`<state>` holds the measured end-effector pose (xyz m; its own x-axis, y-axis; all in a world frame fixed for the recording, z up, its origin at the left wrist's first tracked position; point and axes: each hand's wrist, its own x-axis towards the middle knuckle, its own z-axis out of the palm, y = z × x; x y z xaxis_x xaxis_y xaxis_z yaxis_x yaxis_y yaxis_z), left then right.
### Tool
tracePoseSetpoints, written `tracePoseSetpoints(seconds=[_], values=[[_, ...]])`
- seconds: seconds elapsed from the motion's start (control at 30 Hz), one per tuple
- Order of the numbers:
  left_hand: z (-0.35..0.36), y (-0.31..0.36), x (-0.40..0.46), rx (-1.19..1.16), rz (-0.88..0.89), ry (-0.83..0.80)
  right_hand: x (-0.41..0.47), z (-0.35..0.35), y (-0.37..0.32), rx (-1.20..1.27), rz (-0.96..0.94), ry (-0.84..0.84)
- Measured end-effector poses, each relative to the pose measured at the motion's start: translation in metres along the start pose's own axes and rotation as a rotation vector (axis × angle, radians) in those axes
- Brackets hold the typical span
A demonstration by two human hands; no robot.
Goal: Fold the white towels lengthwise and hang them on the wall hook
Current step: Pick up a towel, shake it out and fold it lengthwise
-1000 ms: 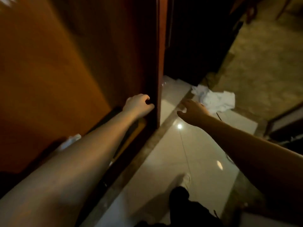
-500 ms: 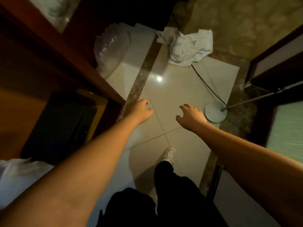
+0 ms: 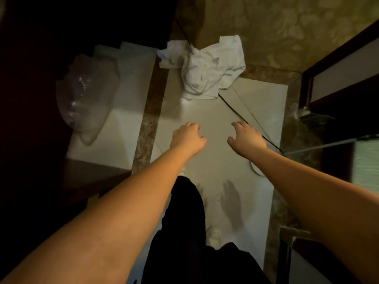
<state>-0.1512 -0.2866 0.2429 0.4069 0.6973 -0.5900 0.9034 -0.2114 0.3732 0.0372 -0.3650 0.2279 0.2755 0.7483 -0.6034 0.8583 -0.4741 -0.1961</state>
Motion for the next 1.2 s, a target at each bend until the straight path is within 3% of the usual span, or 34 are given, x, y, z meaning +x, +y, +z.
tracePoseSetpoints(seconds=[0.23,0.47,0.77,0.93,1.03,1.2], values=[[-0.01,-0.007,0.156,0.032,0.039,-0.109,0.128,-0.005,0.025,0.073,0.15,-0.039],[0.016,-0.004,0.308,-0.036,0.032,-0.148,0.268,0.021,0.053,0.126,0.182,-0.035],[0.08,-0.014,0.504,0.039,0.01,-0.04,0.48,0.056,0.099,0.041,0.064,-0.066],[0.109,-0.028,0.56,0.128,-0.049,-0.081,0.554,0.07,0.107,0.074,-0.036,-0.055],[0.123,-0.036,0.573,0.156,-0.052,-0.003,0.579,0.079,0.108,0.195,-0.067,-0.007],[0.131,-0.043,0.577,0.102,-0.059,0.084,0.606,0.077,0.099,0.049,-0.228,0.064]])
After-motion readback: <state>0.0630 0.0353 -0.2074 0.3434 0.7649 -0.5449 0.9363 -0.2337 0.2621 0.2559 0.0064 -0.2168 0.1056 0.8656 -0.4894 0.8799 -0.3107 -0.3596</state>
